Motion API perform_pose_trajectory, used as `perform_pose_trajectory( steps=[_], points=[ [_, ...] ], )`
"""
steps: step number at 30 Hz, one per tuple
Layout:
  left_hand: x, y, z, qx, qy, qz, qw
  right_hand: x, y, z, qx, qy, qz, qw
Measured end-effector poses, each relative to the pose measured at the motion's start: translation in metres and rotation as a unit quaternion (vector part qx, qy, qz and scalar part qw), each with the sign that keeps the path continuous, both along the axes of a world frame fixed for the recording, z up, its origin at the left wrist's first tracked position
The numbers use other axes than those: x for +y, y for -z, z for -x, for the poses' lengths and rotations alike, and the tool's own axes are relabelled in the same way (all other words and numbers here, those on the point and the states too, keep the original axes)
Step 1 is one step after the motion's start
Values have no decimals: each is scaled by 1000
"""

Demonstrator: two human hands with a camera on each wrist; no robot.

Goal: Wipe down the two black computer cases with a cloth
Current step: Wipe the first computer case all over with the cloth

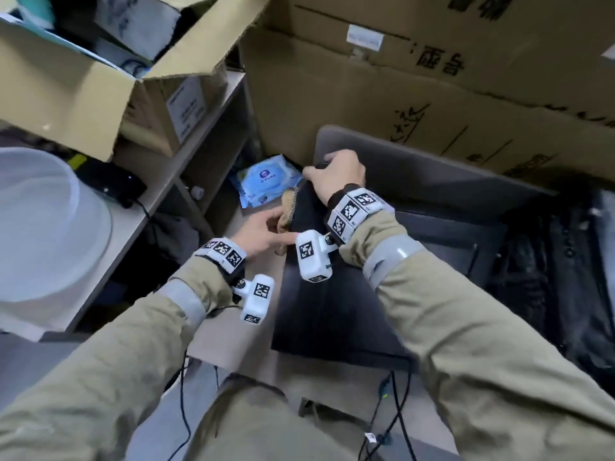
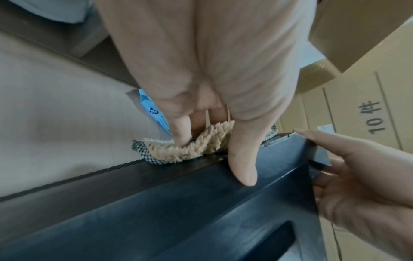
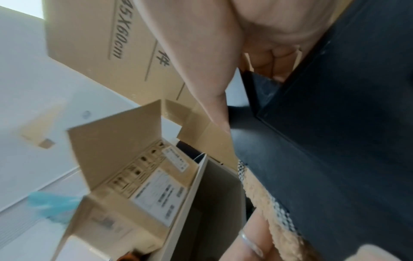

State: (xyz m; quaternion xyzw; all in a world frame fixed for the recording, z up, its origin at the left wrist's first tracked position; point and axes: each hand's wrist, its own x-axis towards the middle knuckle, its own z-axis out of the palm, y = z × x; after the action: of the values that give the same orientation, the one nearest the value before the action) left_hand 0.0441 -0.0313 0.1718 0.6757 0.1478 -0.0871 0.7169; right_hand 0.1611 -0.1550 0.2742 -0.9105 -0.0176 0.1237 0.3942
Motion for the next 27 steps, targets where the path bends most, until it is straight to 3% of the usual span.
perform_pose_trajectory(
  steps=[5,9,14,16,22,24,27],
  points=[
    [-16,-11,46,-35,-45,24,998,-6,-12,52,-48,-34,-10,998],
    [-25,-10,66,-25,-30,59,997,-15,-21,83,-54,-46,-4,997],
    [-28,-26,65,55,-65,186,979,-27,-41,108,3,-59,83,995],
    [-27,-35,67,65,-43,217,973,-31,-53,116,42,-64,116,990],
    [-24,-28,64,74,-9,178,981,-39,-61,149,80,-46,147,985],
    [-20,8,50,76,-3,164,983,-40,-59,163,77,-33,153,985],
    [-29,-19,64,52,-19,97,994,-45,-56,180,78,-23,158,984]
  ],
)
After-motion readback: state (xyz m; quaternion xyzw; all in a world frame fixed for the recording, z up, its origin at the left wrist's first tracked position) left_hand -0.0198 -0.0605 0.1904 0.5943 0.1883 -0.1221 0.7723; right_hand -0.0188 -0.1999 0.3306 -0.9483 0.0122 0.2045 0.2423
